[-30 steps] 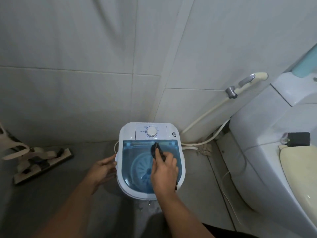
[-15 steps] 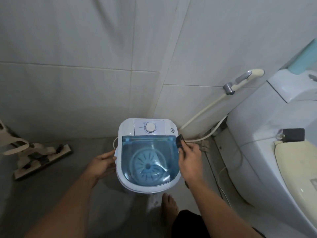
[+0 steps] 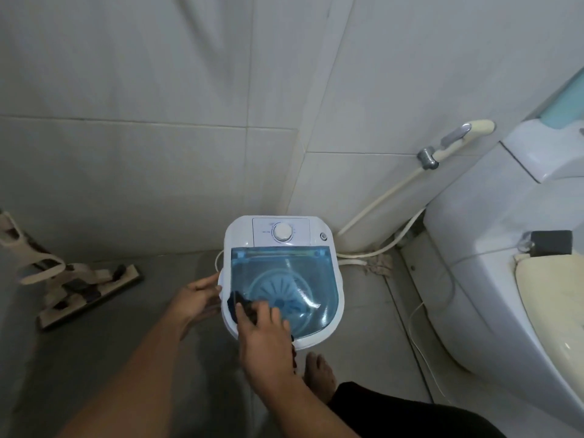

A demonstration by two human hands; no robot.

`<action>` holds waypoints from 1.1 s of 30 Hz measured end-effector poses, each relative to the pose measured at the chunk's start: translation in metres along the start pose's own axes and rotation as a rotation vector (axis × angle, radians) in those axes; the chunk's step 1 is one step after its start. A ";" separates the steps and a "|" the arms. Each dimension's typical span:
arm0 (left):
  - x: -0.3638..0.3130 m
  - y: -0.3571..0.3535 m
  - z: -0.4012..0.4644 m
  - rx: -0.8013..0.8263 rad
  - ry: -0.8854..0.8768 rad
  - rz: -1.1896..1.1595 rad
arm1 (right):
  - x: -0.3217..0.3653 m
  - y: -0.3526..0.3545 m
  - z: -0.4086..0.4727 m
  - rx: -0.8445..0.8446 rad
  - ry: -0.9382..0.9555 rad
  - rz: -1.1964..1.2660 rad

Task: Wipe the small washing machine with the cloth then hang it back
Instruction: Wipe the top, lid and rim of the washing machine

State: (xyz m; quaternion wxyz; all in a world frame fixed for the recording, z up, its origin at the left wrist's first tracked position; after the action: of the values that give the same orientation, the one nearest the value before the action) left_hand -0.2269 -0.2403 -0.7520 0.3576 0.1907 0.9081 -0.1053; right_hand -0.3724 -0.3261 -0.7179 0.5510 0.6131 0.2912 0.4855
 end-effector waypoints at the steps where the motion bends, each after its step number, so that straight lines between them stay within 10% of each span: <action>1: -0.001 0.000 -0.001 0.001 -0.002 -0.001 | 0.003 0.001 0.002 0.022 0.025 0.017; 5: -0.001 0.003 -0.001 0.007 0.012 0.014 | -0.027 0.025 0.006 0.020 0.084 0.209; 12: 0.000 0.000 -0.004 0.002 -0.005 -0.010 | -0.138 0.048 -0.044 -0.267 -0.496 0.156; 22: -0.003 0.000 -0.005 -0.010 -0.022 0.001 | 0.009 0.001 -0.019 -0.082 -0.155 0.039; 33: -0.001 0.005 0.002 0.006 -0.023 0.026 | -0.012 0.012 0.018 0.184 -0.045 0.306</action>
State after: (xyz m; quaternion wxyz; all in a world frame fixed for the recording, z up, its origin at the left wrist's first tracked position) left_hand -0.2231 -0.2369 -0.7531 0.3689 0.2023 0.9010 -0.1057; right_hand -0.3627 -0.3468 -0.7082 0.4185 0.7089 0.2252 0.5211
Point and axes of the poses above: each hand's wrist, its own z-axis towards the middle knuckle, its own y-axis out of the back of the hand, x = y × z, the point moved 5 cm from there along z, towards the middle knuckle, and after that the axes turned 3 degrees about -x, right-handed, at the moved point
